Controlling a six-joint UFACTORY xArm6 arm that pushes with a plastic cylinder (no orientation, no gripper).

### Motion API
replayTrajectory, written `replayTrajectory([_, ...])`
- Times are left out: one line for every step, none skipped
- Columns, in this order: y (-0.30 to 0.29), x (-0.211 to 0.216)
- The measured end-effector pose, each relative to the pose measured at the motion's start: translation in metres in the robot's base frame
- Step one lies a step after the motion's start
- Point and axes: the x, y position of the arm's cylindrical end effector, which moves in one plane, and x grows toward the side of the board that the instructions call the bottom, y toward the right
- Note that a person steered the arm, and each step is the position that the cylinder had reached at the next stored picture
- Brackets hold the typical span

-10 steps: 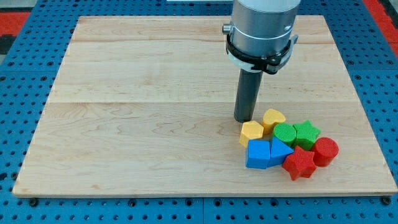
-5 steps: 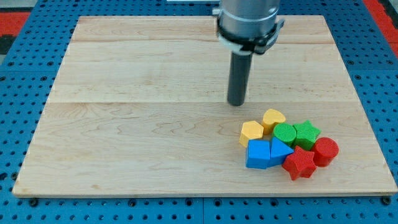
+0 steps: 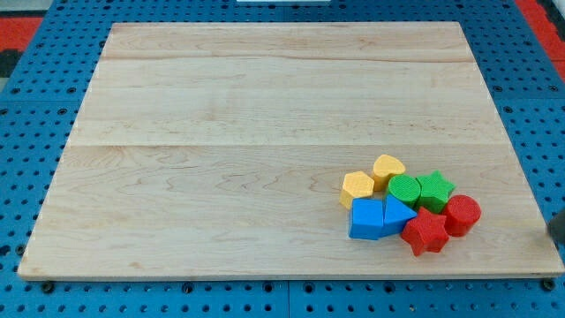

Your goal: Slide red circle green star and the heart in a diagonal line

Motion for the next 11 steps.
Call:
replayTrajectory([-0.050, 0.000])
replayTrajectory([-0.095, -0.012])
replayTrajectory([-0.096, -0.030])
replayTrajectory([-0.118, -0.059])
replayTrajectory([-0.122, -0.096])
replayTrajectory([-0.131, -0.130])
replayTrajectory([-0.131, -0.167])
replayTrajectory([-0.136, -0.189])
replayTrajectory([-0.137, -0.213])
replayTrajectory([-0.137, -0.225])
replayTrajectory([-0.095, -0.182])
